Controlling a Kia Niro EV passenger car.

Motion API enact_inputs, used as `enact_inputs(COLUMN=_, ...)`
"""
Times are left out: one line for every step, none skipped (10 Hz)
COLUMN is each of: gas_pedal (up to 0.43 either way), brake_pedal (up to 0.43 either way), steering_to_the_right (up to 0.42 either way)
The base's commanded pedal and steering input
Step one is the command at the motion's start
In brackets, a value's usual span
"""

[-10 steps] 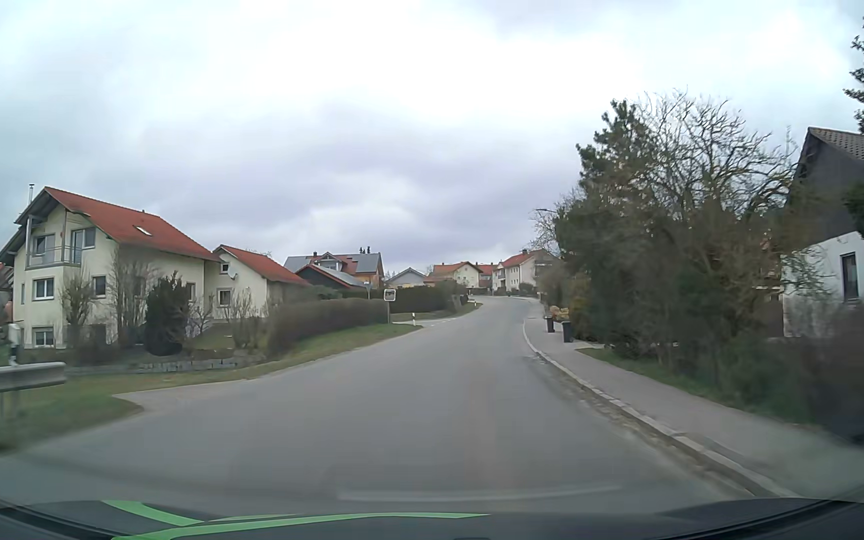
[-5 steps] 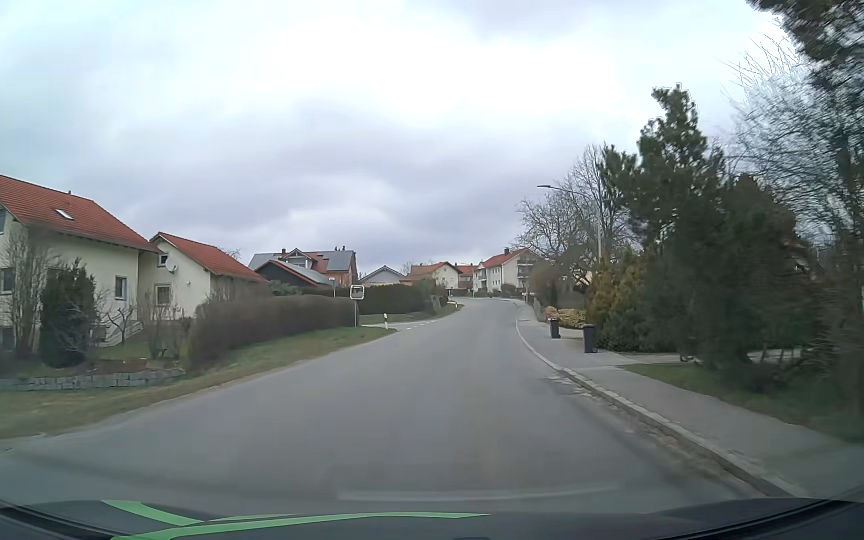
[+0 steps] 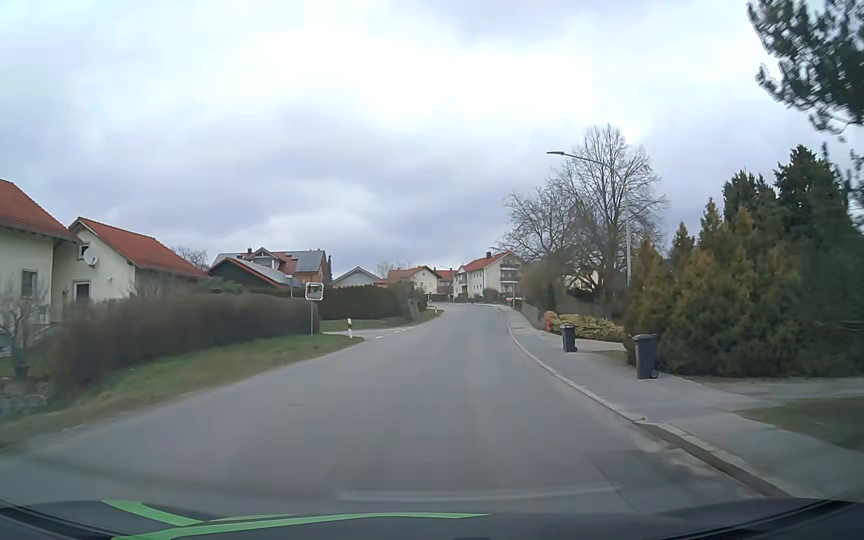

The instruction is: Follow the waypoints while adhering to traffic rules and regulations

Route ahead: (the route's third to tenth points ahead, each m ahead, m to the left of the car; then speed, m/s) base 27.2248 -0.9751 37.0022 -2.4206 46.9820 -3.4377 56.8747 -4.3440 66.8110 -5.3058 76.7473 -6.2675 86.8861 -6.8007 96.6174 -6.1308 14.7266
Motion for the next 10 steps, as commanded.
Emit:
enact_inputs(gas_pedal=0.15, brake_pedal=0.0, steering_to_the_right=0.025)
enact_inputs(gas_pedal=0.15, brake_pedal=0.0, steering_to_the_right=0.025)
enact_inputs(gas_pedal=0.15, brake_pedal=0.0, steering_to_the_right=0.024)
enact_inputs(gas_pedal=0.15, brake_pedal=0.0, steering_to_the_right=0.023)
enact_inputs(gas_pedal=0.15, brake_pedal=0.0, steering_to_the_right=0.021)
enact_inputs(gas_pedal=0.15, brake_pedal=0.0, steering_to_the_right=0.018)
enact_inputs(gas_pedal=0.15, brake_pedal=0.0, steering_to_the_right=0.016)
enact_inputs(gas_pedal=0.15, brake_pedal=0.0, steering_to_the_right=0.015)
enact_inputs(gas_pedal=0.15, brake_pedal=0.0, steering_to_the_right=0.015)
enact_inputs(gas_pedal=0.15, brake_pedal=0.0, steering_to_the_right=0.015)
